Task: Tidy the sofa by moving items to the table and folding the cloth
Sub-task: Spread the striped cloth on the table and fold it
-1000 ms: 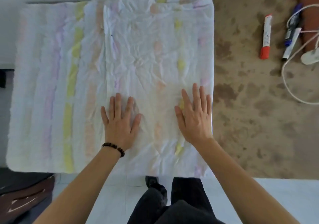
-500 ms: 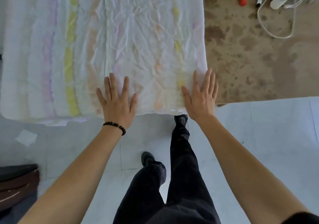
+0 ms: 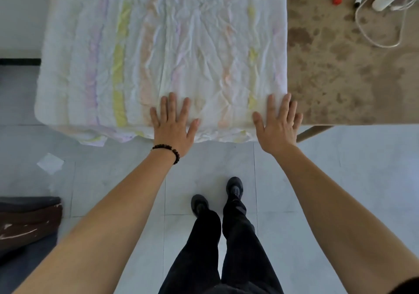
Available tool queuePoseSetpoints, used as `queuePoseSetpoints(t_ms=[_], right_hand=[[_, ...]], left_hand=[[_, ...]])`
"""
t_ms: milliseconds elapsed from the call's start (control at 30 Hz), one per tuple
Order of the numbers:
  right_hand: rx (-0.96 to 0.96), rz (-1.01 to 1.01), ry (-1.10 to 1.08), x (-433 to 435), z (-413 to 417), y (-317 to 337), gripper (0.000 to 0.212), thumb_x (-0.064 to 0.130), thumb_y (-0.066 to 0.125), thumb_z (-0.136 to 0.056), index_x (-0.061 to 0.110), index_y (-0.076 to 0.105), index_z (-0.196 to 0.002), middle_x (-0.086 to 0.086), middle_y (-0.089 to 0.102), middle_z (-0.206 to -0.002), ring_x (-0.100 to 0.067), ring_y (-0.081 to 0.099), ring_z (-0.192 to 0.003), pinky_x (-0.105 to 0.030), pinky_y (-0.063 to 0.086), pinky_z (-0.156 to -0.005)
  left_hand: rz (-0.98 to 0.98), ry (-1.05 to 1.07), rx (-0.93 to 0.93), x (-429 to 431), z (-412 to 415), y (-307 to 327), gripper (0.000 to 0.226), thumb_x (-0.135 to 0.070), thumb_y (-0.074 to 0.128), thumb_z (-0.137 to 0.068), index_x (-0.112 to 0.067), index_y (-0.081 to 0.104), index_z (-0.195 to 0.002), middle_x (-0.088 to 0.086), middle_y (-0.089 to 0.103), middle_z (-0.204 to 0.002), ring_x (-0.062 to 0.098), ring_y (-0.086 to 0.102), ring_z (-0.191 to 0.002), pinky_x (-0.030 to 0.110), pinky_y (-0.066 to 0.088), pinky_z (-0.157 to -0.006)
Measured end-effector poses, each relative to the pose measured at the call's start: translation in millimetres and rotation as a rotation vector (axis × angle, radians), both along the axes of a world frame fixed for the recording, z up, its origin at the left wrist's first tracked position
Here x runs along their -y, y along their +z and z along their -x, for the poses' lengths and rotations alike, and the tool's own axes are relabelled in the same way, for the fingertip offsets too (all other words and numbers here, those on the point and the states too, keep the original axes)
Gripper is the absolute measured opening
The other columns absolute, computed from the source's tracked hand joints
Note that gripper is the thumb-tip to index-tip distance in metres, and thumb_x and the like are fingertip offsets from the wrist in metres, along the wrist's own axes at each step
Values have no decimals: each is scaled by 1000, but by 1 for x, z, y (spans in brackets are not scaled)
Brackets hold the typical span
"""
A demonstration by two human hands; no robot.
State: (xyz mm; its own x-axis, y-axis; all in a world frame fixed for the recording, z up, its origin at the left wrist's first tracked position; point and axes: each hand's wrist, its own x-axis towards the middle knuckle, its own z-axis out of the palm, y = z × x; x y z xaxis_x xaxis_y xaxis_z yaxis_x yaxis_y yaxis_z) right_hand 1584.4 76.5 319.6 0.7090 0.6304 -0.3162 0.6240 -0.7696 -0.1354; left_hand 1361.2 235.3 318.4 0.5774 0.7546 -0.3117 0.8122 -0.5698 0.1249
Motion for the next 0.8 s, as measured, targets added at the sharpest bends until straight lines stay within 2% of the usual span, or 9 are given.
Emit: queuePoseSetpoints(t_ms=[100, 200, 267, 400, 600, 800], right_hand=[[44, 1, 67, -2, 10, 19, 66, 52, 24, -103, 21, 6, -159, -16, -14, -164, -36, -12, -152, -53, -2, -123], [-25, -69, 184, -14, 31, 37, 60, 43, 31, -104, 19, 17, -158, -15, -2, -166, -34, -3, -153, -51, 3, -124], [-72, -93, 236, -28, 48, 49, 59, 44, 30, -104, 18, 22, -156, -14, 3, -166, -33, 1, -153, -49, 6, -123], [-140, -144, 398, -73, 75, 70, 56, 44, 31, -105, 17, 28, -154, -15, 10, -165, -31, 8, -153, -46, 13, -122], [-202, -74, 661, -179, 110, 86, 58, 40, 37, -104, 17, 23, -155, -14, 12, -164, -30, 14, -151, -44, 23, -118], [-184, -22, 853, -330, 165, 69, 57, 36, 39, -105, 20, 21, -157, -15, 12, -164, -34, 18, -149, -49, 30, -115]], left_hand=[[90, 5, -33, -1, 4, 28, 63, -55, 14, -100, -27, 5, -155, 7, -6, -164, 26, -8, -150, 57, -2, -118], [119, 42, -60, 4, 20, 54, 62, -52, 14, -101, -23, 8, -156, 8, -3, -164, 25, -3, -150, 55, 0, -119], [120, 111, -6, 5, 37, 72, 61, -51, 18, -102, -22, 14, -155, 7, 3, -164, 25, 4, -150, 53, 5, -119], [124, 353, 177, -11, 76, 102, 59, -48, 28, -102, -20, 23, -153, 10, 21, -160, 29, 26, -145, 47, 23, -116], [171, 700, 157, -70, 148, 99, 67, -54, 25, -100, -21, 8, -156, 9, 9, -163, 30, 18, -147, 47, 20, -117], [295, 980, 351, -181, 198, 60, 69, -55, 27, -99, -20, 5, -156, 7, 6, -164, 27, 11, -149, 46, 15, -117]])
